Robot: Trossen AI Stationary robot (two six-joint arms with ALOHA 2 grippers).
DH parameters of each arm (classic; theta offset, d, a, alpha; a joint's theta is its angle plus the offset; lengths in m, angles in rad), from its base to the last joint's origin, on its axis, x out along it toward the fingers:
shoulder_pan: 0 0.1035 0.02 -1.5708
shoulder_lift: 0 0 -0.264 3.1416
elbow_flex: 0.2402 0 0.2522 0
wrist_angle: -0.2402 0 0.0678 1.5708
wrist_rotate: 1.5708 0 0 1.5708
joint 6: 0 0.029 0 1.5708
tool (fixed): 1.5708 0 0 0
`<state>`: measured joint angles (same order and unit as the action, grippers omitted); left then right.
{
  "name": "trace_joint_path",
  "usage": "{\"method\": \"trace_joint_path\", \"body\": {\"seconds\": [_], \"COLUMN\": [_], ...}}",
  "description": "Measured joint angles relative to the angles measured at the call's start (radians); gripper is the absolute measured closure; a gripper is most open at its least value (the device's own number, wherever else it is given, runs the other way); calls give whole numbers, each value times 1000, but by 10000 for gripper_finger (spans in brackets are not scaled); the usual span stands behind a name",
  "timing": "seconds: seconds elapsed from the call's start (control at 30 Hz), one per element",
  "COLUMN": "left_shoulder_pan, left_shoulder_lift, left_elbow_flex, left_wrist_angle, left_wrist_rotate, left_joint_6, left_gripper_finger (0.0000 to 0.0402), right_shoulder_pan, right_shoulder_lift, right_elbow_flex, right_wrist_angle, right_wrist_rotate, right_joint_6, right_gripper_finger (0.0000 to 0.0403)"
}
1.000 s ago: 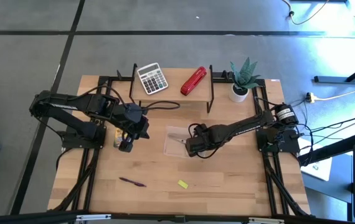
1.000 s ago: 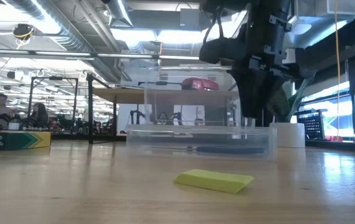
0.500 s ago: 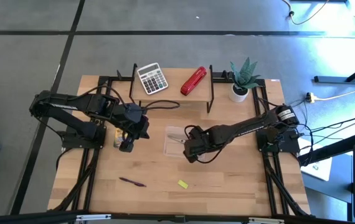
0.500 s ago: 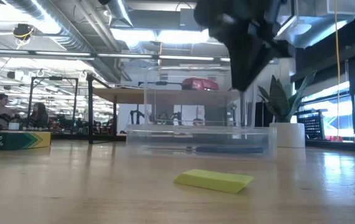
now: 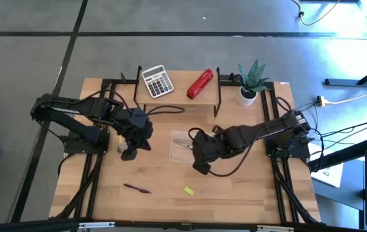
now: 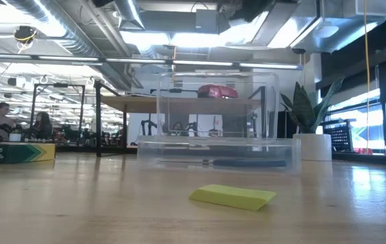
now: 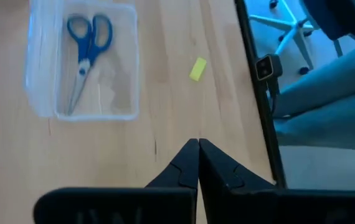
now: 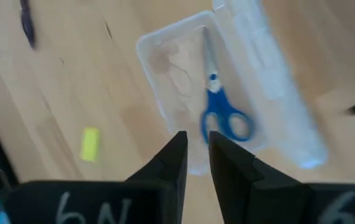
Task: Pack school essentials
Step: Put the yellow crayon box into the transparent supply box
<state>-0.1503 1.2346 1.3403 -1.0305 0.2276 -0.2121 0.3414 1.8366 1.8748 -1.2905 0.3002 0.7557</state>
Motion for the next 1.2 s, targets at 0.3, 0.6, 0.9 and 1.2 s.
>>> {"method": "trace_joint_path", "body": {"seconds": [0.3,0.6,0.9,1.2], "left_shoulder_pan": [-172,-413,-615,-690], "left_shoulder_lift": [-1,1,31,109], "left_elbow_flex": [0,0,0,0], "left_wrist_angle": [-51,-44,-29,12], "left_wrist_rotate": [-69,-238,-368,-433], "left_joint_6": [-204,-352,-473,-611], "left_gripper_finger": [401,401,401,401], "right_shoulder_pan": [8,11,12,14], "right_shoulder_lift": [0,-1,0,0], "right_elbow_flex": [167,265,251,250], "right_wrist_angle": [-70,-15,101,120], "right_wrist_rotate": [-23,-120,-195,-197], "right_joint_6": [-274,-376,-428,-425], "right_gripper_finger": [334,334,334,334]}}
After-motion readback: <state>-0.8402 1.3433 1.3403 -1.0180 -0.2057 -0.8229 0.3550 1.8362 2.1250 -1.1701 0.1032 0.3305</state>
